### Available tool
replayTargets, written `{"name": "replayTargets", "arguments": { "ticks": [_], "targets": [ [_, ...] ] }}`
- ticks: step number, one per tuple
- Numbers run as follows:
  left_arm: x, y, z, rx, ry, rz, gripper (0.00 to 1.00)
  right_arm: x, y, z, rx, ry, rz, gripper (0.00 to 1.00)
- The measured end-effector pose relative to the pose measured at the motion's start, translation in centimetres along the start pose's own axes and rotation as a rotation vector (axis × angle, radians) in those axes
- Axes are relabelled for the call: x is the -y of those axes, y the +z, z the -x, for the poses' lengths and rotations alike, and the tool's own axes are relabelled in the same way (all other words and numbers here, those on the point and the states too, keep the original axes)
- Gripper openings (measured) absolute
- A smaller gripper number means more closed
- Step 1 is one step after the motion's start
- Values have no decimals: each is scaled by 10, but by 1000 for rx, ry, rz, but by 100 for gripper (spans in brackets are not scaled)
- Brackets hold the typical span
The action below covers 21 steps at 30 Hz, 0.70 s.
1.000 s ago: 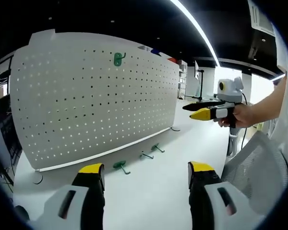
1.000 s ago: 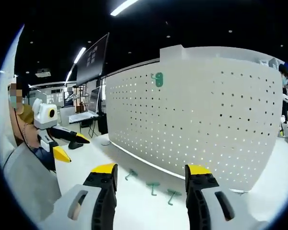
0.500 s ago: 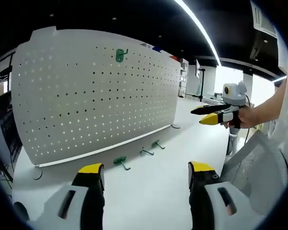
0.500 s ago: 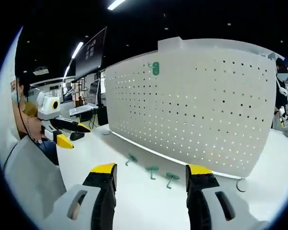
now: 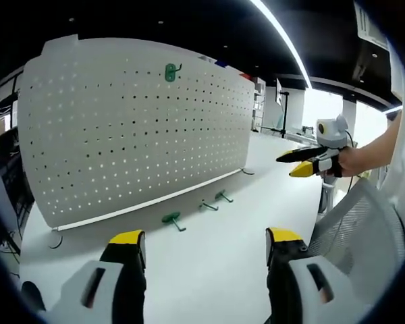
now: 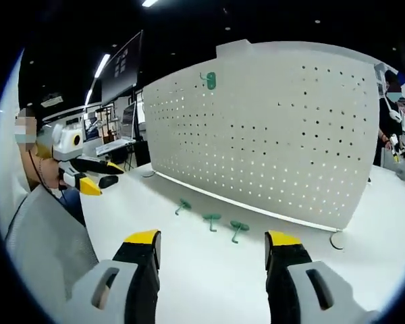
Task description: Insert the hook assembly into the mounting plate slot until the hook locks in place.
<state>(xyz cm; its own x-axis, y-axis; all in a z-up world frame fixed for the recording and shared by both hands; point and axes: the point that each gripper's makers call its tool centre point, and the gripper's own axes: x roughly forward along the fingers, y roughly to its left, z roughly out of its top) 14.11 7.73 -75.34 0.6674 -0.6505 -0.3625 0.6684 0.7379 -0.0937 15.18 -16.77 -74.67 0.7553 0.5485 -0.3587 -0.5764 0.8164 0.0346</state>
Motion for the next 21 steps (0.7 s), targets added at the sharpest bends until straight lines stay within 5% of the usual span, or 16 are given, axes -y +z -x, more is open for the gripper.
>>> {"name": "replayTargets", "arguments": {
  "ticks": [21],
  "targets": [
    [-9,-11,7,-41,3,27,79,-7,-20,14,-58,-10,-26,67]
  ]
}}
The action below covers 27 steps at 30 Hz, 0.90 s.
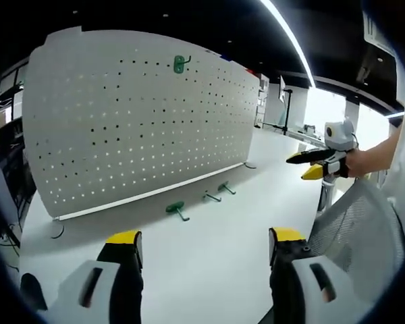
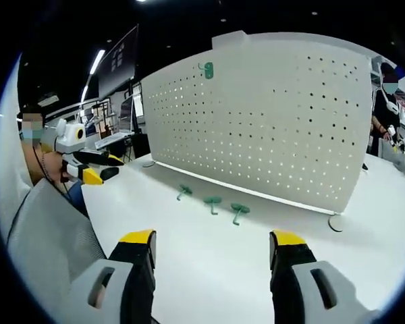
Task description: Insert the hook assembly into the mounting plate slot until the hook locks in place.
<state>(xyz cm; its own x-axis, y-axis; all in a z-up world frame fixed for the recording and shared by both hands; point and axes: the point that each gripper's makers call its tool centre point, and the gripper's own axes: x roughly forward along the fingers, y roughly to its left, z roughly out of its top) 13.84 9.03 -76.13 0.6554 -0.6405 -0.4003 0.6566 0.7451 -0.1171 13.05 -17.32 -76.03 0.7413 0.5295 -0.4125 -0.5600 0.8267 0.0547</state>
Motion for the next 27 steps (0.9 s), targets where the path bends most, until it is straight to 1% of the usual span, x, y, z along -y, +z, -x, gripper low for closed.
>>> {"name": "replayTargets", "arguments": {
  "ticks": [12,18,21,23,26,27],
  "targets": [
    [0,-1,-1,-5,1,0,79,-1,-1,0,5,-4,-9,68],
    [-2,5,-6,-13,-13,-29,79,-2,-1,0,3,-4,-6,67],
    [-6,6,-12,-36,-24,-62,79,-1,-2,0,0,-8,-8,67],
    [-7,6,-17,-59,-44,-80,79,-2,-2,0,0,-8,-10,67],
    [-11,5,-25,-96,-55,-132,79,-3,-4,-1,-8,-7,1,67],
    [-12,5,-27,-100,-58,-139,79,-3,-4,-2,-10,-7,3,67]
  ]
}}
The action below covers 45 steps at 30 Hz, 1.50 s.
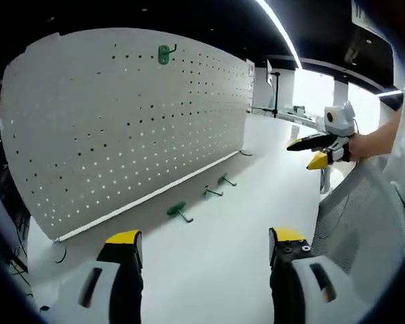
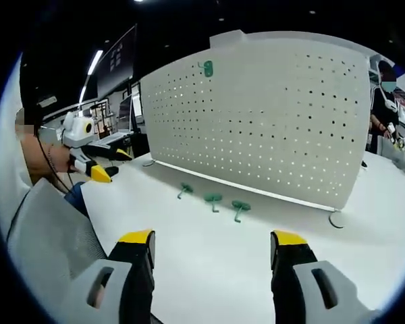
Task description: Insert the hook assembly into the mounting plate slot until the hook locks in place.
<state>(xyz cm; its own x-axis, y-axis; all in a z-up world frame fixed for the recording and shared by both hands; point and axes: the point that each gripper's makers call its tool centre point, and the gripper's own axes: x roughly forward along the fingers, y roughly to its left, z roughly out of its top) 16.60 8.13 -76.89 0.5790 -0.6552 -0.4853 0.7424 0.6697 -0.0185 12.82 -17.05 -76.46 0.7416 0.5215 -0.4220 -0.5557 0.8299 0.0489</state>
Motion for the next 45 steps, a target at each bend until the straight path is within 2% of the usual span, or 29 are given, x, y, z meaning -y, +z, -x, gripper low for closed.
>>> {"name": "replayTargets", "arguments": {
  "ticks": [7,14,22,31,45],
  "targets": [
    [-9,-1,-14,-58,-33,-60,79,-2,-2,-2,-13,-1,33,67],
    [-17,-4,-30,-123,-89,-112,80,1,-2,-1,-12,-11,21,67],
    [-19,0,-44,-166,-132,-180,79,1,-3,0,-17,-17,19,67],
    [-21,-4,-60,-226,-175,-264,78,3,-4,1,-14,-33,35,64],
    [-31,-3,-82,-279,-216,-319,78,8,-3,2,8,-44,17,64]
  ]
}}
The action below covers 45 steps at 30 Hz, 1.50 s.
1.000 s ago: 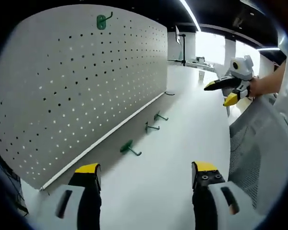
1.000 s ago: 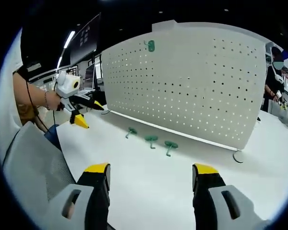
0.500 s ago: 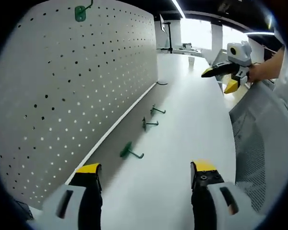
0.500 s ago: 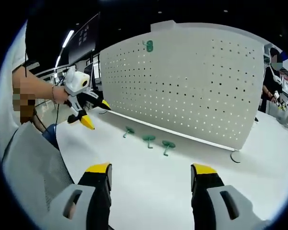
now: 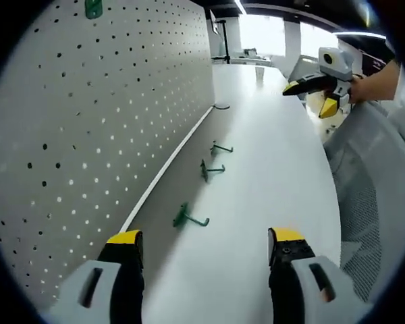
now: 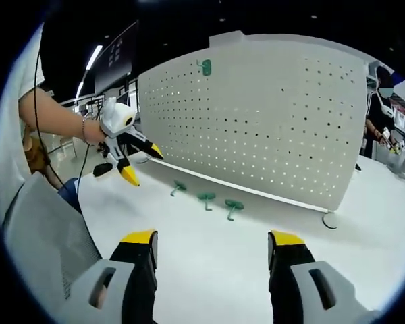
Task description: Insert the hook assembly into the mounting plate slot until the hook locks in place.
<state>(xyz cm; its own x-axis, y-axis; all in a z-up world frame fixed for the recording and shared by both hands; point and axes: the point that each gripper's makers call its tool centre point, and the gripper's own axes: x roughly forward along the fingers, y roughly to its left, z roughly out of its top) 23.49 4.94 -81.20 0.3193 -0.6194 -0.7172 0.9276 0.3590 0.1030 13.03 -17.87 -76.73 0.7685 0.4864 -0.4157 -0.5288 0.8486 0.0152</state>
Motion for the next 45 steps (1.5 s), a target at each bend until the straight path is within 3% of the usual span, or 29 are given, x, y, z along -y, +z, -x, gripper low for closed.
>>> {"name": "replayTargets", "arguments": {
  "ticks": [14,33,39,45],
  "targets": [
    [-12,5,-25,-57,-56,-50,77,-2,-3,-1,-13,7,4,65],
    [-27,-12,-53,-212,-152,-180,76,-2,-6,-2,-28,5,6,65],
    [-20,-15,-60,-238,-209,-259,75,-4,-7,-3,-34,11,17,64],
    [-20,-18,-67,-263,-242,-271,76,-4,-7,-3,-37,10,17,64]
  ]
}}
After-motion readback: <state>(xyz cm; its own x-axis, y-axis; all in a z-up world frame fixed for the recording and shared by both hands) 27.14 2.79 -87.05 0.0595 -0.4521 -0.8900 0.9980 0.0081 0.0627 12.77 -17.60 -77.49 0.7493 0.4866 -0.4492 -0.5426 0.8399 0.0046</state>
